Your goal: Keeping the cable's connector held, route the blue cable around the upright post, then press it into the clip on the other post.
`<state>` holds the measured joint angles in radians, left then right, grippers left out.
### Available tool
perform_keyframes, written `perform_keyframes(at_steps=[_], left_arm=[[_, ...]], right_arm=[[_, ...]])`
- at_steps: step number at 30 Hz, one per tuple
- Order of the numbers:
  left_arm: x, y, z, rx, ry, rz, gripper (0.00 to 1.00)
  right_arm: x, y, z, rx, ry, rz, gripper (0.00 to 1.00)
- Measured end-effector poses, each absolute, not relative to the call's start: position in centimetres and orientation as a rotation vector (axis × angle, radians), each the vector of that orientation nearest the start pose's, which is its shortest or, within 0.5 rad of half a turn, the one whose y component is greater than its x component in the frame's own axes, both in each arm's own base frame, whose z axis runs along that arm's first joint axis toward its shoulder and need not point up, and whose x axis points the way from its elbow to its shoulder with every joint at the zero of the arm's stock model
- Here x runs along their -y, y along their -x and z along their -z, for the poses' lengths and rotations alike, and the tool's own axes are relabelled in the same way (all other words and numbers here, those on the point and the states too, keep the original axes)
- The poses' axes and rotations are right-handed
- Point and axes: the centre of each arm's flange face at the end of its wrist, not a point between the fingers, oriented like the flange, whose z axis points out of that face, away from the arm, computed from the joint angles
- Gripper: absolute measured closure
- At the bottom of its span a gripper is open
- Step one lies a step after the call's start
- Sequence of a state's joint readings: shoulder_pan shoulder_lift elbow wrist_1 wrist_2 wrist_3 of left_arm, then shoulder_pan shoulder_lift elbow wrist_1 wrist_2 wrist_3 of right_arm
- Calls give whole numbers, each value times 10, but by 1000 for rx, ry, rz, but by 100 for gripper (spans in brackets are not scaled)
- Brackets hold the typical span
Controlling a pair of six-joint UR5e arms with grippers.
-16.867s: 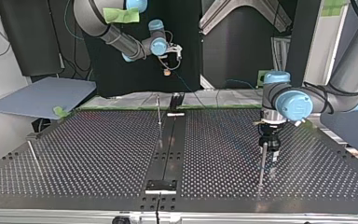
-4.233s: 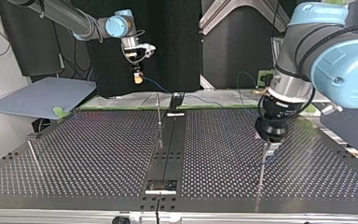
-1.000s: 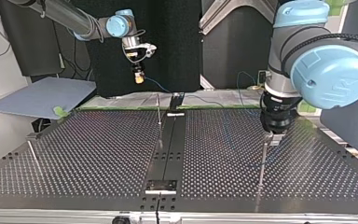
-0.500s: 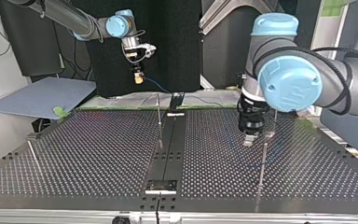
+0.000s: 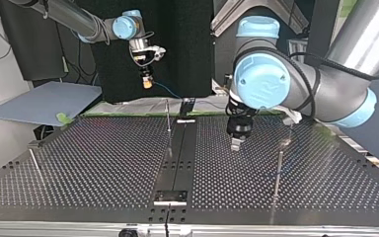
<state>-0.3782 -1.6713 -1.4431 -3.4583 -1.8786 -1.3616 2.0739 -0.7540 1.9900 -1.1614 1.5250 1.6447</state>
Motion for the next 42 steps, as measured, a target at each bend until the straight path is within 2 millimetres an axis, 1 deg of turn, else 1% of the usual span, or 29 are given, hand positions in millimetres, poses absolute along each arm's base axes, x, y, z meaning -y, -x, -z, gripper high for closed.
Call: perform_keyframes(at_steps=[4,8,15,21,27,36,42], left_arm=[[295,-425,-457,-1833,-380,-208,0],[302,-430,-444,-1835,-408,-254,0],[307,-437,-436,-1813,-423,-321,0],[315,-446,-415,-1819,-450,-394,0],[321,-459,-393,-1819,-437,-447,0],[320,-471,-385,-1779,-365,-515,0],[327,-481,-363,-1780,-358,-549,0]], right_arm=[[398,-377,24,1011,-1653,-1601,100],[398,-377,24,1011,-1653,-1601,100],[397,-377,24,1010,-1653,-1602,100],[397,-378,24,1009,-1654,-1603,100],[397,-378,24,1008,-1656,-1602,100],[397,-378,24,1006,-1655,-1601,100],[397,-378,24,1006,-1656,-1601,100]])
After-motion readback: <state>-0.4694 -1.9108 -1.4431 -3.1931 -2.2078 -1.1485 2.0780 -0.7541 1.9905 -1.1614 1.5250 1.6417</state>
